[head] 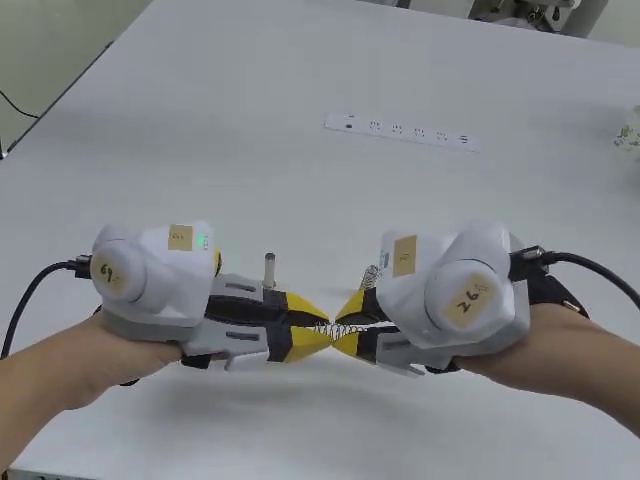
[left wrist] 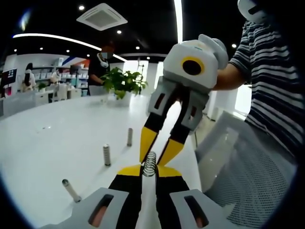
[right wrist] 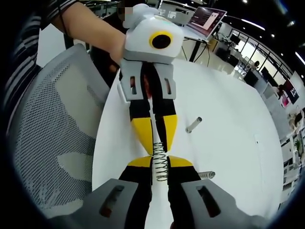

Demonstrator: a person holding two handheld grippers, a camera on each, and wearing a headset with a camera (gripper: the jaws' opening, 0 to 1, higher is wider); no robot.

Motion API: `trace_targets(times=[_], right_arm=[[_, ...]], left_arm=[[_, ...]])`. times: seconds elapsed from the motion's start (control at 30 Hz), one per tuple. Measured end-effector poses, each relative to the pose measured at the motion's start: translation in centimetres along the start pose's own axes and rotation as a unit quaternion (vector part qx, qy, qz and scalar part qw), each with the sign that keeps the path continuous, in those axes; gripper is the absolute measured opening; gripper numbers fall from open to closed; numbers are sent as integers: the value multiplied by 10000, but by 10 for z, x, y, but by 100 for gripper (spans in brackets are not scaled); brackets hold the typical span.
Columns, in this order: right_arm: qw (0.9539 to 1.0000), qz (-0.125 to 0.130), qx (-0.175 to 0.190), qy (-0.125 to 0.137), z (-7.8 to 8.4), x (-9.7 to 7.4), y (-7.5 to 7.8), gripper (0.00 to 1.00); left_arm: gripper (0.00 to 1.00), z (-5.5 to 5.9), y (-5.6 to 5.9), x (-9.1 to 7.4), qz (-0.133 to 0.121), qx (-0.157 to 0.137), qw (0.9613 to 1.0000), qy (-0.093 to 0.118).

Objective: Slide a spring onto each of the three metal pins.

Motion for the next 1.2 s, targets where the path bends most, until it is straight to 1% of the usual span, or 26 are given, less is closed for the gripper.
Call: trace_targets(times=[0.13, 0.33, 0.4, 0.53, 0.6, 0.83, 0.93, 1.07, 1.1, 1.2], right_arm=[[10000, -24, -93, -21, 1, 0, -2, 8], [9999, -15, -107, -6, 1, 0, -2, 8], [9998, -26, -175, -34, 1, 1, -2, 8], [9998, -16, -183, -40, 1, 0, -2, 8], [9997, 26, -229, -78, 2, -2, 0, 10], [9998, 41, -90, -158, 17, -9, 2, 12], [9999, 54, -34, -143, 21, -11, 2, 12], [10000, 44, -1, -77, 21, -11, 2, 12], [10000, 36, 15, -20, 20, -11, 2, 12], [10000, -26, 27, 27, 20, -11, 0, 12]], left_arm=[[2, 0, 1, 0, 18, -22, 10000, -13], [2, 1, 2, -1, 30, -58, 10000, -22], [2, 0, 2, -1, 29, -64, 10000, -20], [2, 0, 2, -1, 33, -97, 9999, -8], [2, -1, 1, -2, 25, -96, 10000, -10], [2, -2, 1, -5, 22, -137, 9999, -6], [2, -2, 2, -5, 43, -145, 9999, -5], [2, -3, 3, -4, 58, -148, 9999, -17], [2, -3, 3, -5, 58, -149, 9999, -13], [2, -2, 3, -5, 62, -152, 9999, -45]])
Point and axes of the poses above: the centre of the closed fingertips' face, and the gripper's own axes: x roughly forward along the fingers, y roughly to its right, z roughly out of its underside, the point moved 10 cm from there along -x, roughly backward along the fingers, and after that the axes turned 11 degrees about y, right-handed, at the moved point
